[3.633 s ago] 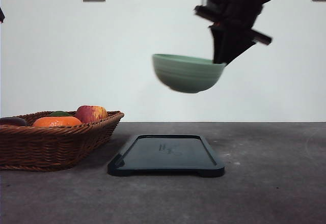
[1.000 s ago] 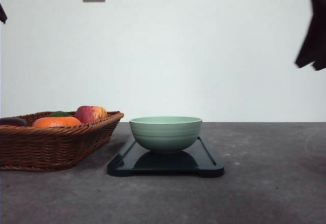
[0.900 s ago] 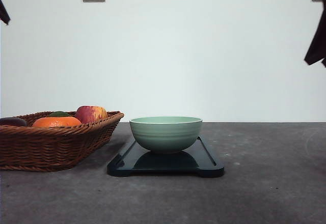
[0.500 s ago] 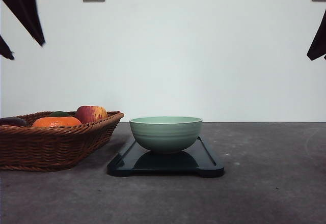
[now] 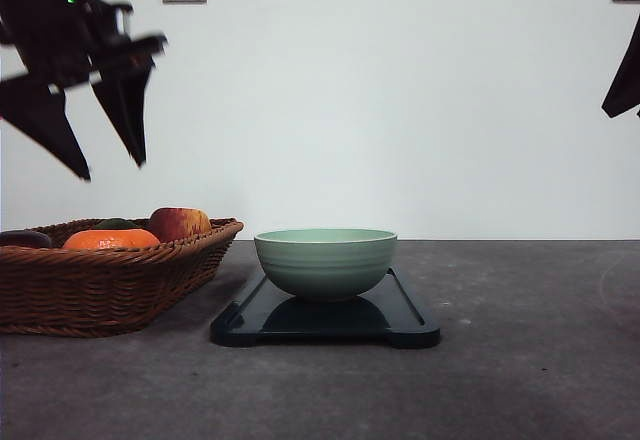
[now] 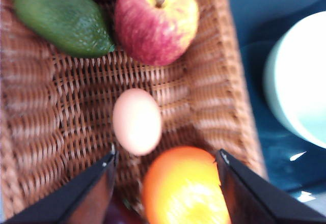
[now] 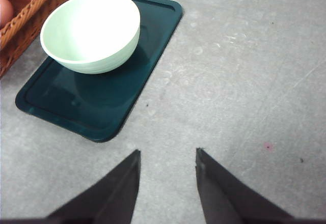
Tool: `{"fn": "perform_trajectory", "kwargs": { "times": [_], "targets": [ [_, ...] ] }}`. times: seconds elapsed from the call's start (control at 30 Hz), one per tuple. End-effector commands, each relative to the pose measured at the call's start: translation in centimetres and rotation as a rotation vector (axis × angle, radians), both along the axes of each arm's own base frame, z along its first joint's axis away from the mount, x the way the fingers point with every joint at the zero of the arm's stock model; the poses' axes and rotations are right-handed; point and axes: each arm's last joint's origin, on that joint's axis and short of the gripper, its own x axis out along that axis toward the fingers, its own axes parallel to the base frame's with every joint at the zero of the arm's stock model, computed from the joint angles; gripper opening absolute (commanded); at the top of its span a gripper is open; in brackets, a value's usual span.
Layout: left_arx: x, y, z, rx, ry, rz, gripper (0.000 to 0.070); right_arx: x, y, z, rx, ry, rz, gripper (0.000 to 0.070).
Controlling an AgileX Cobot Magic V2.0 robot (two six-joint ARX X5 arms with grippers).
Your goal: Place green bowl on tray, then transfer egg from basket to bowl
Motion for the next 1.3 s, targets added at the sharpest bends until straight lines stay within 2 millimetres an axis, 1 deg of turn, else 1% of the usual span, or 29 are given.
{"fn": "perform_trajectory", "kwargs": {
  "times": [0.0,0.07,0.13,0.5,0.93,1.07,1.2,1.23,1.27],
  "targets": [
    [0.8,-0.3,-0.2,0.029,-0.017,-0.010,0.0395,0.1,0.1,0.2,0.019,-0.001,-0.007,0.0212],
    [1.4,-0.3,-1.0,0.056,-0.014,-0.004,0.0406,0.1,0.1,0.2,0.026,0.003,-0.013,0.0212],
    [1.9,-0.4,-1.7,0.063,-0.010,-0.003,0.0441,0.1,0.1,0.2,0.032,0.005,-0.017,0.0212],
    [3.5,-0.9,-4.2,0.067,0.006,-0.006,0.0440,0.1,0.1,0.2,0.035,0.000,-0.018,0.0212],
    [4.5,-1.2,-7.1,0.086,0.087,-0.009,0.0437,0.1,0.1,0.2,0.035,0.000,-0.018,0.0212],
    [4.6,-1.2,-7.4,0.087,0.091,-0.009,0.0436,0.1,0.1,0.2,0.038,0.002,-0.020,0.0212],
    [4.6,-1.2,-7.5,0.087,0.092,-0.009,0.0422,0.1,0.1,0.2,0.040,0.003,-0.022,0.0212],
    [4.6,-1.2,-7.5,0.087,0.093,-0.009,0.0409,0.1,0.1,0.2,0.039,0.003,-0.022,0.0212],
    [4.5,-1.2,-7.5,0.087,0.094,-0.009,0.0377,0.1,0.1,0.2,0.039,0.002,-0.022,0.0212]
  ]
}}
